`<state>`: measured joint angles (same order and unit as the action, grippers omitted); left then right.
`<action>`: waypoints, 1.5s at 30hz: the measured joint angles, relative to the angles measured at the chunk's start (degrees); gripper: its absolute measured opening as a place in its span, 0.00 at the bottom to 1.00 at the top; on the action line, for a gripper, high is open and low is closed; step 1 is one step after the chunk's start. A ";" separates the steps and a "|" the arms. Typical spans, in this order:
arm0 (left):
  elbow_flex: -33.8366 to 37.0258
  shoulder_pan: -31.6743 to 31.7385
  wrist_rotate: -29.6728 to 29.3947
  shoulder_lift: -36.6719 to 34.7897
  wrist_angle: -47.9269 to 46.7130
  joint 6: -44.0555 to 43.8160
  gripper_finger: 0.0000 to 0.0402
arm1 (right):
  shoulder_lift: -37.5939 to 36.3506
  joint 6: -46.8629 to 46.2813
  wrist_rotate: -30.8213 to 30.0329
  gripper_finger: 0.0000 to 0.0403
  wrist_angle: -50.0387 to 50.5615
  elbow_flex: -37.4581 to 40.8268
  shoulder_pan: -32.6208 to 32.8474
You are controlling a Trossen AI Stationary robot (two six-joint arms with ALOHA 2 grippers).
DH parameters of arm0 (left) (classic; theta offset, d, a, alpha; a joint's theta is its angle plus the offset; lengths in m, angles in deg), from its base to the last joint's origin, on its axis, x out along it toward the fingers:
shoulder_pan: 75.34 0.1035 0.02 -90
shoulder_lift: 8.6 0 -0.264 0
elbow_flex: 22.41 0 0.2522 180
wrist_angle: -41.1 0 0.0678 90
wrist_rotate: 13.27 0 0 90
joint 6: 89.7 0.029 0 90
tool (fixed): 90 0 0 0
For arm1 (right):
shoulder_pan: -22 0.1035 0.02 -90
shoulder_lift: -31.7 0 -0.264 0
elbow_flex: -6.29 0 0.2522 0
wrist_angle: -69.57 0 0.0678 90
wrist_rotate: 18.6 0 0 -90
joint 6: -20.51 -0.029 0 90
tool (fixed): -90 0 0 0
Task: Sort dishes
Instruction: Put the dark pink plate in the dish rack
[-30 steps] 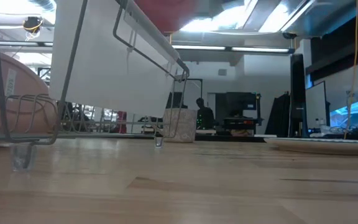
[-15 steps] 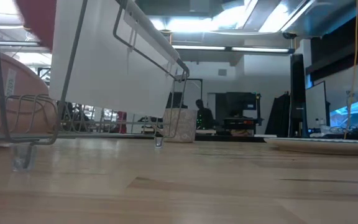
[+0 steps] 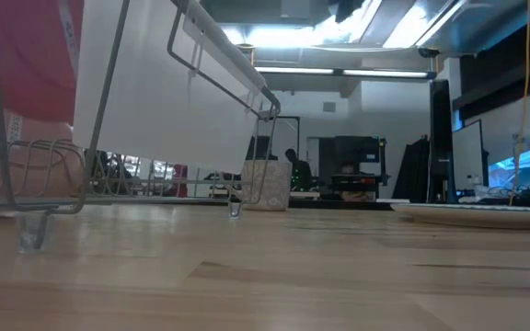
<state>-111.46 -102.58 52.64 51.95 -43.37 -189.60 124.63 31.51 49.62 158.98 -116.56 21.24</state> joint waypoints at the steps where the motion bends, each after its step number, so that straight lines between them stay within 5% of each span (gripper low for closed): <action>1: 0.00 -0.34 0.00 0.53 0.04 -0.24 0.02 | 0.00 0.02 -0.02 0.31 -0.70 1.62 -0.48; 10: 0.00 -0.92 -0.03 2.82 -0.37 0.30 0.01 | 0.02 -0.10 0.00 0.31 -2.35 9.58 -3.55; 25: 0.13 -0.92 -0.79 1.78 -0.65 2.76 0.01 | 0.02 -0.24 0.00 0.31 -2.34 9.86 -3.41; 37: 11.99 -0.92 -1.57 -4.31 11.78 1.57 0.01 | 0.02 -0.26 1.51 0.31 -2.29 9.86 -3.41; 45: 12.59 -0.90 -2.27 -6.56 10.21 0.90 0.01 | 0.02 -0.24 1.53 0.31 -2.32 9.86 -3.41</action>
<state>-98.87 -103.49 50.37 45.39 -33.16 -188.70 124.65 31.27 51.15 156.67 -106.71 17.83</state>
